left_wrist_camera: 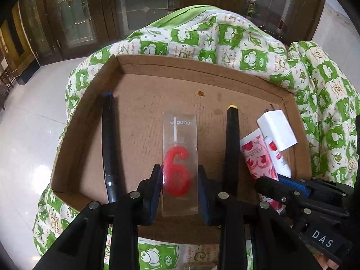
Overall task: Organize rigid objects
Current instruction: 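Release the candle packet in the tray with the left tool while the right tool releases the tube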
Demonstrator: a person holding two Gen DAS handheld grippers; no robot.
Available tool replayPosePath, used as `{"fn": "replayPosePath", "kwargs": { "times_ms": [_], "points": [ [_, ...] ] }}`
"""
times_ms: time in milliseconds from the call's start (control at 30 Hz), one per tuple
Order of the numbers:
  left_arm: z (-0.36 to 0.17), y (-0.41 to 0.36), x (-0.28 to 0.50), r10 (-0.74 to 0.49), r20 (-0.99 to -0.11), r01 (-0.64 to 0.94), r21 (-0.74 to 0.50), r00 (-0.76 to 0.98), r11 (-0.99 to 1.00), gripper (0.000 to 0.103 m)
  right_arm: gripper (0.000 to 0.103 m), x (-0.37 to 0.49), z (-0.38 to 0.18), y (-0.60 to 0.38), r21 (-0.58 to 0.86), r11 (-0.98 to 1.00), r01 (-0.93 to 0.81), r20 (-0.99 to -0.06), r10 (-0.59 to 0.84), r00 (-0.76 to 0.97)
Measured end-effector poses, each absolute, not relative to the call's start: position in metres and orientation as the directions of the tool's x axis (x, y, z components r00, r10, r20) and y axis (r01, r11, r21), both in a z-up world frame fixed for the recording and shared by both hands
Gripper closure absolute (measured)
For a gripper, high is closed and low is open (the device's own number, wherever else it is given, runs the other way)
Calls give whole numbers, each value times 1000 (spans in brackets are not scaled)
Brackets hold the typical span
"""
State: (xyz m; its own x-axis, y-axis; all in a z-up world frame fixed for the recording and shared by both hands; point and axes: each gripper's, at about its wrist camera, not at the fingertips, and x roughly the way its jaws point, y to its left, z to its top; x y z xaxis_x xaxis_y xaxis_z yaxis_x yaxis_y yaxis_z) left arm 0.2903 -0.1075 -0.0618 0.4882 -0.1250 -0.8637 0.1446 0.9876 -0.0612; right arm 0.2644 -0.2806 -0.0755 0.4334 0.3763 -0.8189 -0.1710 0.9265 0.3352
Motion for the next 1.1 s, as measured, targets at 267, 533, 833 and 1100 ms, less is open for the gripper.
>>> {"fn": "replayPosePath", "kwargs": {
  "times_ms": [267, 533, 833, 1100],
  "points": [
    [-73, -105, 293, -106, -869, 134, -47, 484, 990, 72, 92, 265, -79, -283, 354, 923, -149, -817, 383, 430],
    [-72, -116, 283, -131, -866, 163, -59, 482, 985, 71, 92, 260, -77, -287, 345, 929, -131, -819, 367, 442],
    [-62, -126, 267, -109, -862, 150, -38, 496, 988, 42, 87, 254, -78, -290, 348, 929, -127, -816, 367, 446],
    [-36, -124, 221, -47, -828, 136, 36, 559, 990, 27, 64, 227, -59, -291, 357, 915, -188, -776, 402, 486]
  ]
}}
